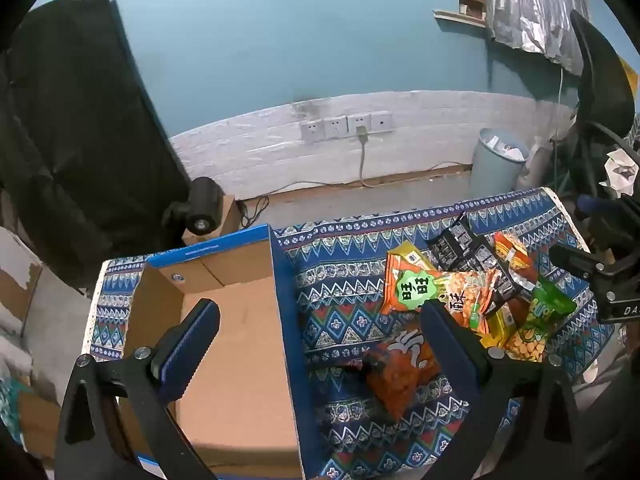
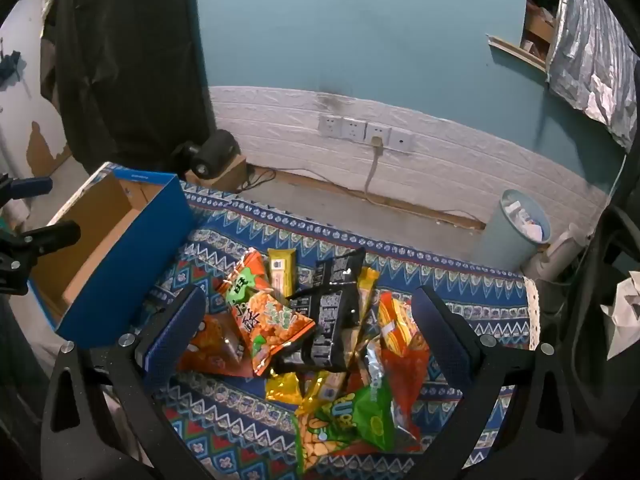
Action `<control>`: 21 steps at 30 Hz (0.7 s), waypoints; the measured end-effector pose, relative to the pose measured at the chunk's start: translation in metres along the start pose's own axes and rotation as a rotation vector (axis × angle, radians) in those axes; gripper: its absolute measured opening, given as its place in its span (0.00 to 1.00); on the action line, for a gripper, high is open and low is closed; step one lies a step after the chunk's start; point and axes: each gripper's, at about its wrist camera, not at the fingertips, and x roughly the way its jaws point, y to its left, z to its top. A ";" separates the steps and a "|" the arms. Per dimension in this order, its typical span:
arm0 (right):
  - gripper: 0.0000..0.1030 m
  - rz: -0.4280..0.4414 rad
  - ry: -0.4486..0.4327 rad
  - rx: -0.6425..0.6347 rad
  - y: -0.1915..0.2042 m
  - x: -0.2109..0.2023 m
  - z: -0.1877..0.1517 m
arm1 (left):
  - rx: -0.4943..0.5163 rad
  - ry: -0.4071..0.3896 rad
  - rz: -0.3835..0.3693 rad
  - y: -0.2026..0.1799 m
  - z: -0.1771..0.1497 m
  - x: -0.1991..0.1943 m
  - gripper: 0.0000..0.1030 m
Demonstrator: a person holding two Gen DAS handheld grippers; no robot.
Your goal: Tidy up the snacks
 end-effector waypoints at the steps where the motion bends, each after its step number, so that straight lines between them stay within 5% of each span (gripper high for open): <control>1: 0.98 -0.008 0.001 -0.003 0.000 0.000 0.000 | -0.002 0.001 0.000 0.000 0.000 0.000 0.98; 21: 0.98 -0.002 0.004 -0.005 0.006 0.001 -0.003 | 0.000 0.000 -0.003 -0.007 -0.003 0.003 0.98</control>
